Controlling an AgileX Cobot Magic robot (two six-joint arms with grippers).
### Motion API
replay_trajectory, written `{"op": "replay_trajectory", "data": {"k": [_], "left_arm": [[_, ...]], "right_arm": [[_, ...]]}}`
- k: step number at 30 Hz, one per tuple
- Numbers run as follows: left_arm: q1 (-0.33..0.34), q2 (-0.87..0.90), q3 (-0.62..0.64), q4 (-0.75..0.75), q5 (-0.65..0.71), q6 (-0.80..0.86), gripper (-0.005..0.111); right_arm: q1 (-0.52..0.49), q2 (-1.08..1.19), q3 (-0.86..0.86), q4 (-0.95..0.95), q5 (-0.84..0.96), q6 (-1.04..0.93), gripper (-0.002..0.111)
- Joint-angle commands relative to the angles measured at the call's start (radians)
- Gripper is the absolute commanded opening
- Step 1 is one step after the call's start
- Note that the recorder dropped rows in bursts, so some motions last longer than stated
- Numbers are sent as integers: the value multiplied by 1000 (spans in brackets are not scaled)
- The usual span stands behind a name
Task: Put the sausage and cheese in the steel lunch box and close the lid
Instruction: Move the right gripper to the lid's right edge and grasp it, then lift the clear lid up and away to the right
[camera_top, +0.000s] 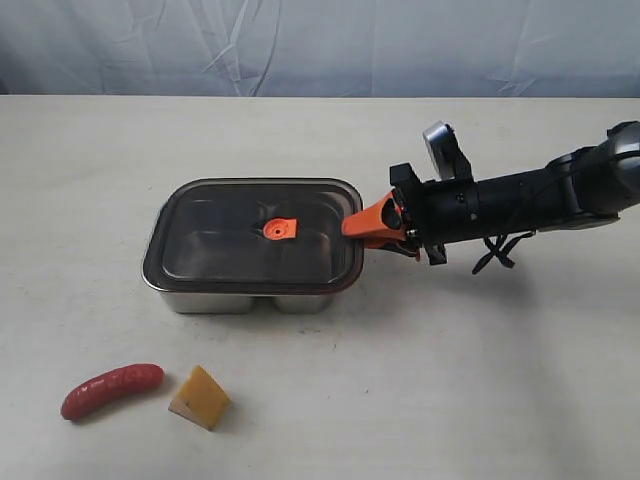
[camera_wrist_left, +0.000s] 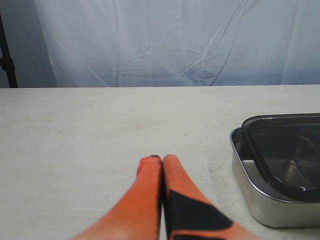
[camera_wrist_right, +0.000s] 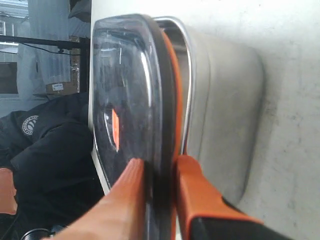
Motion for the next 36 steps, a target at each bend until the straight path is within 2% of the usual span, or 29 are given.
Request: {"op": "replay_trajectory", "data": {"k": [1,12,19,32,36], "left_arm": [[-3,-5,3,-1,-8,2,0],[-3,-5,3,-1,-8,2,0],[-3,-5,3,-1,-8,2,0],[-3,-5,3,1,-8,2,0],[-3,-5,3,1,-8,2,0]], "right_arm": [[-4,-2,-2,-10,15,-14,0],[-5,-42,-2,-8,60,-14,-1],[-7,-148,-2,-11,8,-14,-1],[-172,-400,-4,-20,26,-3,-1],[-216,-519,-8,-136,-70,-3,-1]]}}
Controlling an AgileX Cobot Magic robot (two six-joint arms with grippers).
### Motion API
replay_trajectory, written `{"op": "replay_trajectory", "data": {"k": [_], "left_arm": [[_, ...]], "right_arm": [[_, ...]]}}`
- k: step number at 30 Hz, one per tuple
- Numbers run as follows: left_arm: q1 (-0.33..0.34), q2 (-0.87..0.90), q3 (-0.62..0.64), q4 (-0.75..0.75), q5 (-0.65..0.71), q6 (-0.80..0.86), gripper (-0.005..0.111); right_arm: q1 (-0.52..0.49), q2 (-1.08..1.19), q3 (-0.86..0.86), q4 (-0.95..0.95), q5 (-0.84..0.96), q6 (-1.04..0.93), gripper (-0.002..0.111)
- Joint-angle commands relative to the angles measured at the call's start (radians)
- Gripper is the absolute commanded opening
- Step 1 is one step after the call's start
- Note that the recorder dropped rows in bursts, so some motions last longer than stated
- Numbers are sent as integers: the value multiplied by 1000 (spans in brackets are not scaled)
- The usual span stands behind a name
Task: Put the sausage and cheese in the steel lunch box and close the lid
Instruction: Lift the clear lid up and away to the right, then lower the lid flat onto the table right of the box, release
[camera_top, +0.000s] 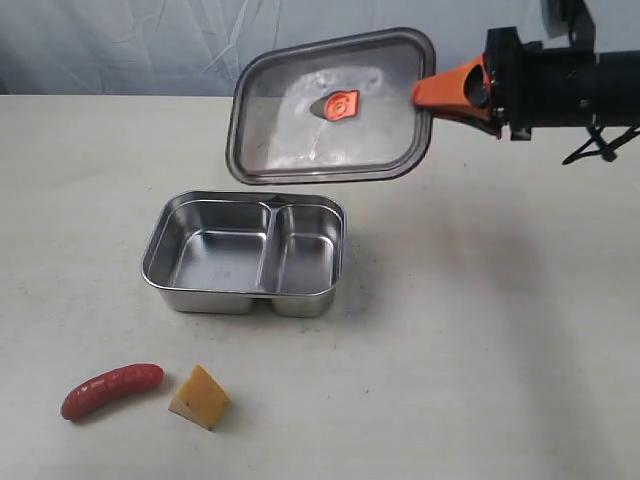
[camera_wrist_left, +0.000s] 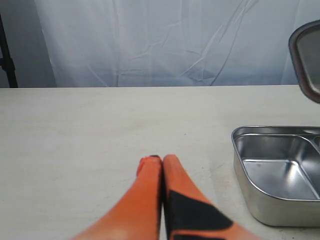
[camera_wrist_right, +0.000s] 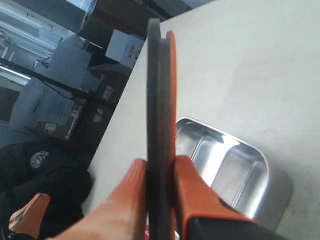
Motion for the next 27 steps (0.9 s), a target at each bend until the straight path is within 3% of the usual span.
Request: {"op": "replay_trajectory", "data": {"k": [1,6,12,14,19,22,27], "left_arm": [[-3,-5,3,1,-8,2,0],[-3,-5,3,1,-8,2,0],[-3,-5,3,1,-8,2,0],[-3,-5,3,1,-8,2,0],[-3,-5,3,1,-8,2,0],[-3,-5,3,5,-8,2,0],[-3,-5,3,5,-10,2,0]], "right_arm": [[-42,-138,-15,-154,-126,0,-1],[-43,-294,-55,-556,-392,144,-1],[-23,-402,-57,-997,-429,197,-1],[39,-409,-57,-1185,-385,199,-1],[219,-401,-55,-1334,-359,217,-1],[416,-357,-55,-1659,-293,451,-1],[600,-314,-53,-1693,-165,559,-1]]}}
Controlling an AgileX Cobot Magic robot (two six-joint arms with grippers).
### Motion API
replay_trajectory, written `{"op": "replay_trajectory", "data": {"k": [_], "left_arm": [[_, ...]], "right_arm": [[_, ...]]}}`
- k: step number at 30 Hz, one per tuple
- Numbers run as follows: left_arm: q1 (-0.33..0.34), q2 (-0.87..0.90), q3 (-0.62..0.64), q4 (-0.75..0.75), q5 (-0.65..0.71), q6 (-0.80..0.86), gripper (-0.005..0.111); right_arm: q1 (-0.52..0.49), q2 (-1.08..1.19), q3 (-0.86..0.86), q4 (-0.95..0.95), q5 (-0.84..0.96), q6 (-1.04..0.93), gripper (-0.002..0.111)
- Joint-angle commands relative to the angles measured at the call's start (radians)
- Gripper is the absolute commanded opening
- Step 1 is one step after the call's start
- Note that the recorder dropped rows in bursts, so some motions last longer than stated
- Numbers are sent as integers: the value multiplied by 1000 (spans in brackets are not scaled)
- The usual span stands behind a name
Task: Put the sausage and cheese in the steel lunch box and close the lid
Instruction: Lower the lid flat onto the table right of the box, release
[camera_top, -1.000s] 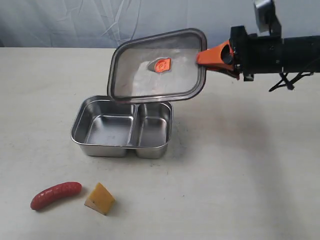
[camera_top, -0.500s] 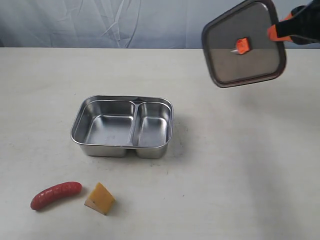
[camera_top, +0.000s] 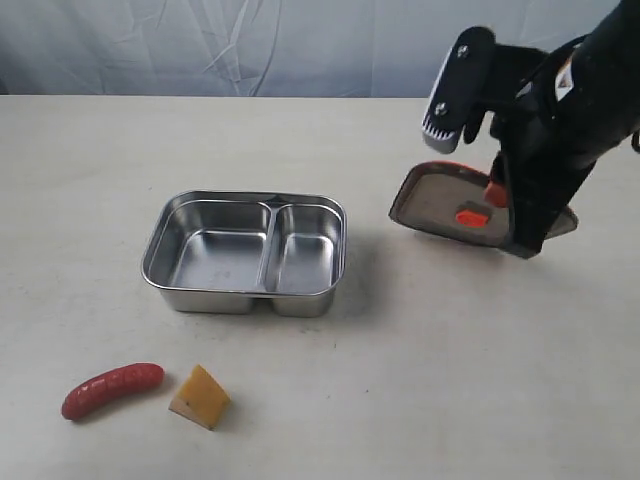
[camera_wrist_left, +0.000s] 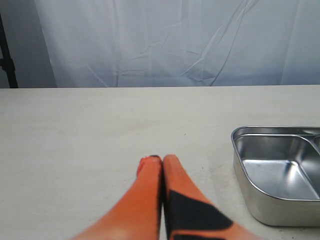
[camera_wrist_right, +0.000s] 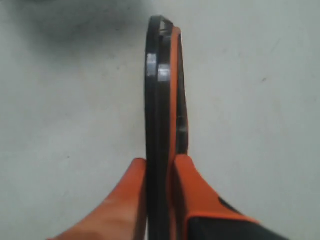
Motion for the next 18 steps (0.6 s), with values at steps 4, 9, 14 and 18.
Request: {"op": "replay_trajectory", "data": {"k": [4,9,14,18], "left_arm": [[-3,-5,3,5,-10,2,0],[-3,-5,3,5,-10,2,0],[-3,-5,3,5,-10,2,0],[-3,-5,3,5,-10,2,0]], "right_arm": [[203,48,79,83,117,108,-1],[296,101,184,173,90,108,-1],[303,136,204,291,32,100,1],[303,150,204,310,27,95,21]]}}
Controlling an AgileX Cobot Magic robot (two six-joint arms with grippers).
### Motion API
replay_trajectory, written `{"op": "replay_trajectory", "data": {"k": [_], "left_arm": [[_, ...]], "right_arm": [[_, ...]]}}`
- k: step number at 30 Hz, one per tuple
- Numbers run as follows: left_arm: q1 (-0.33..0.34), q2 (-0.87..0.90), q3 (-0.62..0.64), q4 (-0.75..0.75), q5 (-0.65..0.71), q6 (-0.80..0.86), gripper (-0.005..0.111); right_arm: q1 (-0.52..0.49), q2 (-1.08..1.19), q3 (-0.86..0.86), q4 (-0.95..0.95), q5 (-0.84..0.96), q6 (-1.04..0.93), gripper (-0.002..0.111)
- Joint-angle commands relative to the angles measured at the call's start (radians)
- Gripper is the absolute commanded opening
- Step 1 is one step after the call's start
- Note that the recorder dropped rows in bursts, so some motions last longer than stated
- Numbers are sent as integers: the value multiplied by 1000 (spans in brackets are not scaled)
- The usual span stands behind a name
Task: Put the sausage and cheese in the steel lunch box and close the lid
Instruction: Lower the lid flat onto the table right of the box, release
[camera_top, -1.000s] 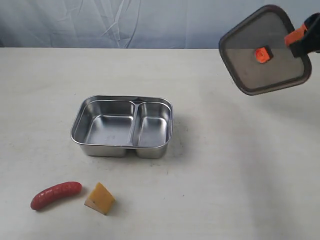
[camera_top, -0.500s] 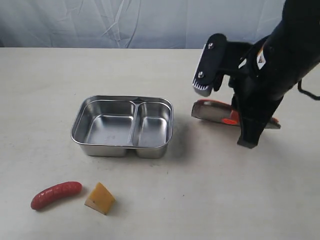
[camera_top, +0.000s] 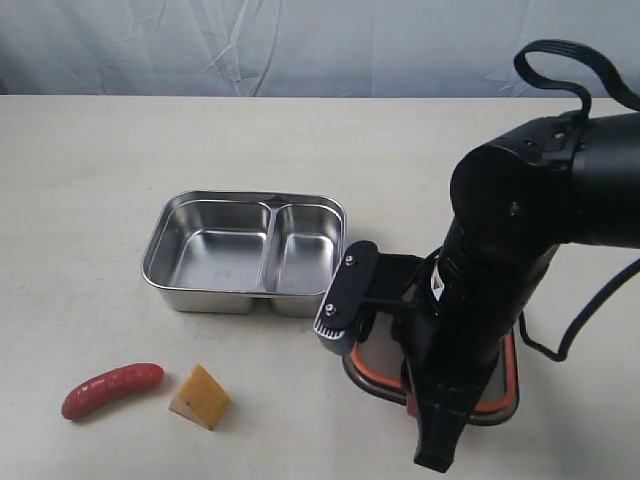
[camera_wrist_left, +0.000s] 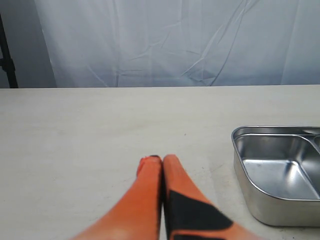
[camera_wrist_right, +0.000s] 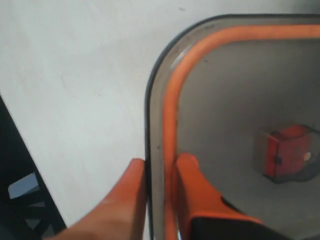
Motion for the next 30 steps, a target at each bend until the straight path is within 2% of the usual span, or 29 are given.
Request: {"op": "replay_trajectory", "data": {"k": [1,4,11,13,14,16,20,21,22,24,25,26,27,30], "left_arm": [[-3,-5,3,3,-9,2,0],[-3,-5,3,3,-9,2,0],[-3,-5,3,3,-9,2,0],[-3,-5,3,3,-9,2,0],[-3,-5,3,3,-9,2,0],[-3,-5,3,3,-9,2,0],[-3,-5,3,18,-16,3,0],[-3,-5,3,97,-58,0,0],[-3,-5,3,88,-101,-5,0],[-3,-5,3,-141,-267,-71,0],[-3,-5,3,-350,-329,-136,0],[-3,-5,3,-457,-344,-145,0],[-3,-5,3,-523,-341,-145,0],[-3,-5,-3,-558,-293,-152,0]], "right_arm": [[3,8,3,26,-17,-8,29],[3,8,3,24,-43,-8,43],[3,-7,3,22,-35,17,43],[3,-45,3,24,-70,79,37],[3,-78,3,24,-99,113,22],[3,-137,3,26,-119,146,0],[3,-246,3,24,-115,190,0],[3,-274,5,24,-114,212,0],[3,-288,5,24,-114,228,0],[3,-326,5,24,-114,261,0],[3,-345,5,24,-114,262,0],[3,-355,5,24,-114,262,0],[3,-369,5,24,-114,262,0],[3,-381,5,26,-116,262,0]]}}
